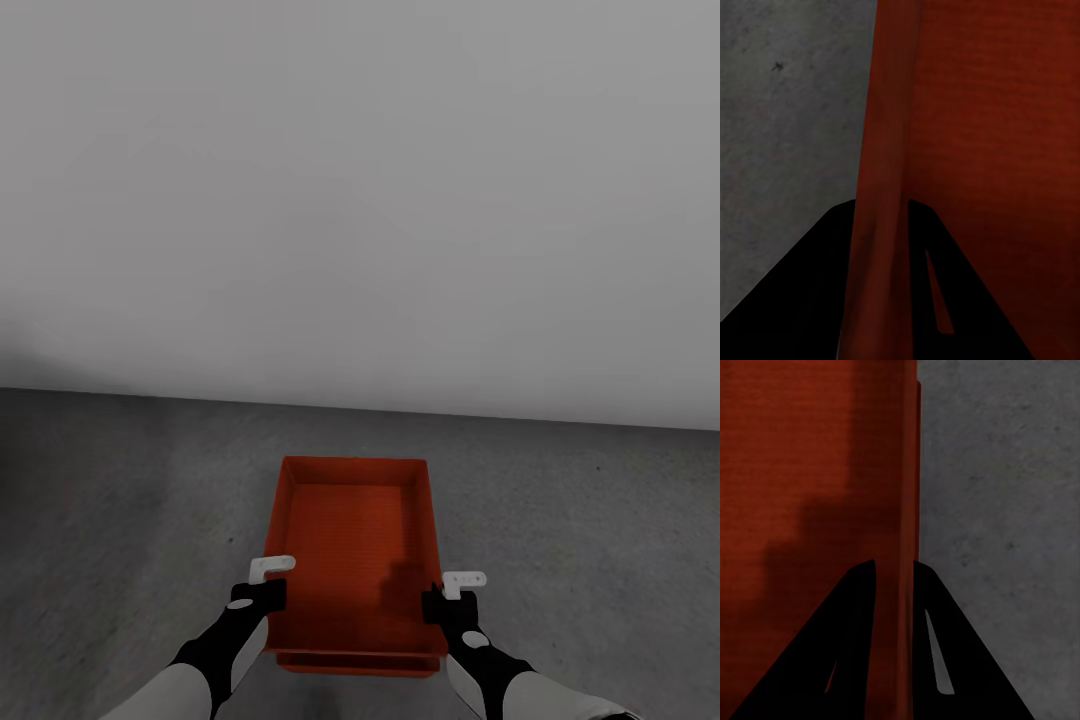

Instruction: Move the two storage containers from the living room to the garage. In the garage, place one container on the floor and stack the other container on top of it (either order is fine).

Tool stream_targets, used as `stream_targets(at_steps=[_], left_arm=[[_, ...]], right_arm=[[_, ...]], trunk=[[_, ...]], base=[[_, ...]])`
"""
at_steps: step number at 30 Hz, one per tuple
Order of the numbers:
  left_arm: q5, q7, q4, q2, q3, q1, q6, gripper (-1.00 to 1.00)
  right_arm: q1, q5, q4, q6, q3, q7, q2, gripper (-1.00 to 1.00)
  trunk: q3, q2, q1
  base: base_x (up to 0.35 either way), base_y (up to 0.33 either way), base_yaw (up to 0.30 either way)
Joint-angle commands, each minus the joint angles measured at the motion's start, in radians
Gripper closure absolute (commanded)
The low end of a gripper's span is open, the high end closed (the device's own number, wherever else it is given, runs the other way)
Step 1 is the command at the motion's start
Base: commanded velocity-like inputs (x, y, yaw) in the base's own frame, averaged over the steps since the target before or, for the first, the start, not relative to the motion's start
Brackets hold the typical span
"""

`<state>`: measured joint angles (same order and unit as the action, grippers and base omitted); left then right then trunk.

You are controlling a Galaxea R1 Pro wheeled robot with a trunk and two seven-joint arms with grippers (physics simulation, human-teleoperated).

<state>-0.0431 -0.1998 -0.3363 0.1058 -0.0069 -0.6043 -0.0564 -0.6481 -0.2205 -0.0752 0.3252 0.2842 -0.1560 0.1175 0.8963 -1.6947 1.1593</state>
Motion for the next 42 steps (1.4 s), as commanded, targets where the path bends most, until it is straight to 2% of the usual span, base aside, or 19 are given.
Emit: stream_targets(at_steps=[1,28,42], left_arm=[[0.002,-0.009,-0.003,0.0,0.013,0.0,-0.006,1.0],[0.002,-0.009,-0.003,0.0,0.012,0.0,-0.006,1.0],[0.002,-0.009,-0.004,0.001,0.012,0.0,-0.006,1.0]], right_arm=[[-0.001,-0.02,0.001,0.008,-0.026,-0.004,0.0,1.0],[-0.001,-0.021,0.001,0.008,-0.026,-0.004,0.0,1.0],[0.0,-0.021,0.002,0.008,-0.026,-0.004,0.001,1.0]], trunk=[[0.001,0.0,0.0],[0.001,0.0,0.0],[0.02,0.0,0.0]], base=[[0.0,0.0,0.0],[-0.027,0.0,0.0],[0.0,0.0,0.0]])
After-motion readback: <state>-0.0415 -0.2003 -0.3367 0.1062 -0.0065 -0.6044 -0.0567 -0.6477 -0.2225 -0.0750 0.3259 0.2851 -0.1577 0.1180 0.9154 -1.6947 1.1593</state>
